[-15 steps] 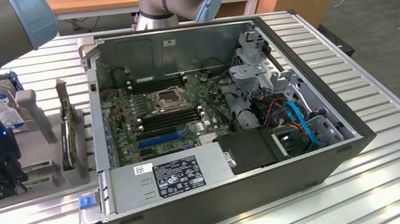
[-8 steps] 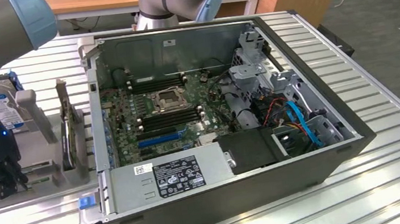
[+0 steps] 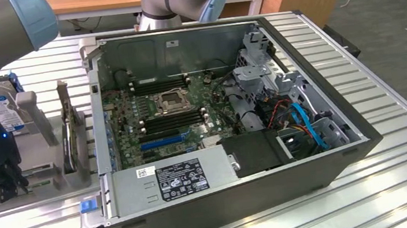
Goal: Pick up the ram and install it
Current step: 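Pick up the ram and move it above insertion slot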
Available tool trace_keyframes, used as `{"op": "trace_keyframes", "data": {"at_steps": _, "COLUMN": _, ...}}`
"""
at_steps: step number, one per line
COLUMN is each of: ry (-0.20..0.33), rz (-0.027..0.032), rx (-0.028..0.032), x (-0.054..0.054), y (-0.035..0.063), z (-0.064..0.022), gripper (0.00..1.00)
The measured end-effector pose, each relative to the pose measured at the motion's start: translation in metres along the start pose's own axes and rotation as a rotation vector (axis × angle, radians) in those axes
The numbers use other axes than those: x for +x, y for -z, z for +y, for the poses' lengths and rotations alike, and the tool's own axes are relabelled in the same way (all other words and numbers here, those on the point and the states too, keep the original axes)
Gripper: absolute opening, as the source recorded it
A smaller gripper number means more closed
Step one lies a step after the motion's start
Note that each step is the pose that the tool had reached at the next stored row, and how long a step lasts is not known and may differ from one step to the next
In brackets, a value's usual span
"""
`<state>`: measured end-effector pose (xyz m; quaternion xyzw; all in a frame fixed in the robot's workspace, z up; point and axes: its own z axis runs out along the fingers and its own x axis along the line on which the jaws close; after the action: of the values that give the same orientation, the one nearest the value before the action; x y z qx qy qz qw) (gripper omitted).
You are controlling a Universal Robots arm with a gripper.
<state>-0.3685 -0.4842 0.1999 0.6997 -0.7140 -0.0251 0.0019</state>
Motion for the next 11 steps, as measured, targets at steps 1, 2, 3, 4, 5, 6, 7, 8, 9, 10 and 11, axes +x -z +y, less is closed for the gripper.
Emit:
{"op": "trace_keyframes", "data": {"at_steps": 1, "ry": 0.0, "rz": 0.0, "rx": 0.0, "x": 0.0, "y": 0.0, "z": 0.0, "gripper": 0.21}}
{"op": "trace_keyframes", "data": {"at_steps": 2, "ry": 0.0, "rz": 0.0, "rx": 0.0001, "x": 0.0, "y": 0.0, "z": 0.0, "gripper": 0.21}}
{"op": "trace_keyframes", "data": {"at_steps": 3, "ry": 0.0, "rz": 0.0, "rx": 0.0, "x": 0.0, "y": 0.0, "z": 0.0, "gripper": 0.2}}
{"op": "trace_keyframes", "data": {"at_steps": 4, "ry": 0.0, "rz": 0.0, "rx": 0.0, "x": 0.0, "y": 0.0, "z": 0.0, "gripper": 0.2}}
{"op": "trace_keyframes", "data": {"at_steps": 5, "ry": 0.0, "rz": 0.0, "rx": 0.0, "x": 0.0, "y": 0.0, "z": 0.0, "gripper": 0.13}}
{"op": "trace_keyframes", "data": {"at_steps": 6, "ry": 0.0, "rz": 0.0, "rx": 0.0, "x": 0.0, "y": 0.0, "z": 0.0, "gripper": 0.13}}
{"op": "trace_keyframes", "data": {"at_steps": 7, "ry": 0.0, "rz": 0.0, "rx": 0.0, "x": 0.0, "y": 0.0, "z": 0.0, "gripper": 0.13}}
{"op": "trace_keyframes", "data": {"at_steps": 8, "ry": 0.0, "rz": 0.0001, "rx": 0.0, "x": 0.0, "y": 0.0, "z": 0.0, "gripper": 0.13}}
{"op": "trace_keyframes", "data": {"at_steps": 9, "ry": 0.0, "rz": 0.0, "rx": 0.0, "x": 0.0, "y": 0.0, "z": 0.0, "gripper": 0.13}}
{"op": "trace_keyframes", "data": {"at_steps": 10, "ry": 0.0, "rz": 0.0001, "rx": 0.0, "x": 0.0, "y": 0.0, "z": 0.0, "gripper": 0.13}}
{"op": "trace_keyframes", "data": {"at_steps": 11, "ry": 0.0, "rz": 0.0, "rx": 0.0, "x": 0.0, "y": 0.0, "z": 0.0, "gripper": 0.13}}
